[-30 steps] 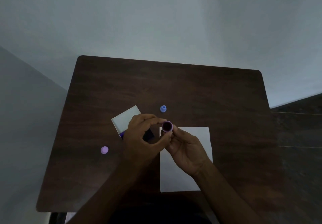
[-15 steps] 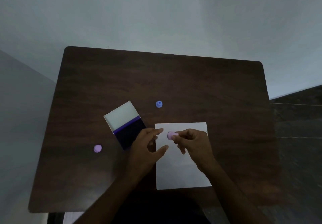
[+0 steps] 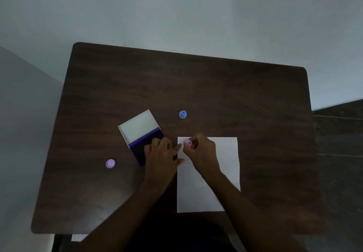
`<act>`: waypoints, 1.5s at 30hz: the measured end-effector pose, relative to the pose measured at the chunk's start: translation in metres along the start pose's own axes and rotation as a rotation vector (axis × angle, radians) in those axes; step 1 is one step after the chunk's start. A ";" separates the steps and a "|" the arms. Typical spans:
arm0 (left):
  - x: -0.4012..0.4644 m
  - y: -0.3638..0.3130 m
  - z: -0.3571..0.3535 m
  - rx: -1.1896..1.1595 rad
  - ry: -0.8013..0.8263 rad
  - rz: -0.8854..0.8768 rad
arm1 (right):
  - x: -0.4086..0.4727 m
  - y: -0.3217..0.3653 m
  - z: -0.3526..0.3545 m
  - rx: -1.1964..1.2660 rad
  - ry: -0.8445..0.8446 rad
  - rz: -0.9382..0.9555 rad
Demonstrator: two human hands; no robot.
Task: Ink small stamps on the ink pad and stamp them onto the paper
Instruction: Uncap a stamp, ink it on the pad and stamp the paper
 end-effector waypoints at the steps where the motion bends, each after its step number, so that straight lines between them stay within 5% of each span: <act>1: 0.000 0.000 0.000 0.027 -0.008 -0.008 | 0.002 -0.001 -0.002 0.020 -0.013 0.016; 10: -0.002 0.001 -0.008 0.184 -0.029 -0.140 | 0.021 -0.016 -0.019 0.061 -0.006 0.023; 45: -0.006 0.000 -0.011 0.206 0.007 -0.112 | 0.024 -0.009 -0.031 -0.093 0.059 -0.052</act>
Point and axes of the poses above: each hand's wrist, its own x-axis towards the middle knuckle, its own z-axis out of the back of the hand, y = z × x, the point moved 3 cm from there along x, towards the middle knuckle, and after that the axes turned 14 degrees about x, right-handed, at the moved point
